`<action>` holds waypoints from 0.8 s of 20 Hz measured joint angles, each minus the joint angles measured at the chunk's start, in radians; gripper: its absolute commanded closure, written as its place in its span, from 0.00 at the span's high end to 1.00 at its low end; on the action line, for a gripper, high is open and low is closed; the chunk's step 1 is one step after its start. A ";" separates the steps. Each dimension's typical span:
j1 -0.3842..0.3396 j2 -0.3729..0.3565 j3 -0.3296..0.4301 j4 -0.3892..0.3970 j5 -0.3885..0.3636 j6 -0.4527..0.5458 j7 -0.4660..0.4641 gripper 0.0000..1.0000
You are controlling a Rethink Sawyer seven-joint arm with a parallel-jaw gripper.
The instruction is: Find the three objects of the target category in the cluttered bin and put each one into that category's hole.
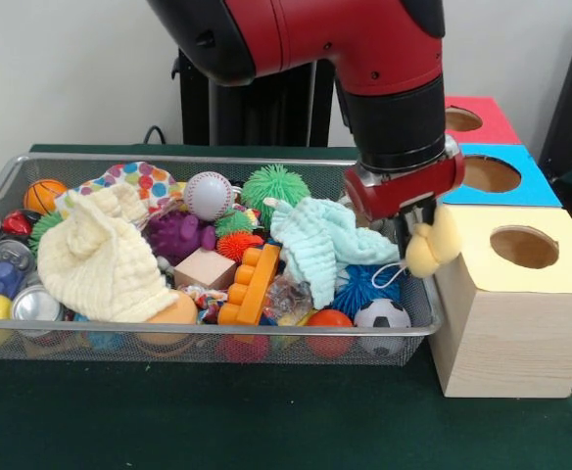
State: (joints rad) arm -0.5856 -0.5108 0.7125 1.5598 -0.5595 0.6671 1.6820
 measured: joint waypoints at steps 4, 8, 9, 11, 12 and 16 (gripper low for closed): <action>0.000 -0.021 0.002 0.004 0.024 0.009 0.000 0.00; 0.002 -0.050 0.002 0.005 0.048 0.048 0.000 0.00; 0.002 -0.060 0.002 0.005 0.056 0.066 0.000 0.00; 0.002 -0.068 0.002 0.005 0.063 0.080 0.000 0.00; 0.002 -0.078 0.002 0.005 0.071 0.101 0.000 0.00; 0.002 -0.096 0.002 0.006 0.086 0.133 0.000 0.00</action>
State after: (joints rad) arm -0.5837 -0.6065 0.7148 1.5656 -0.4732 0.7999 1.6820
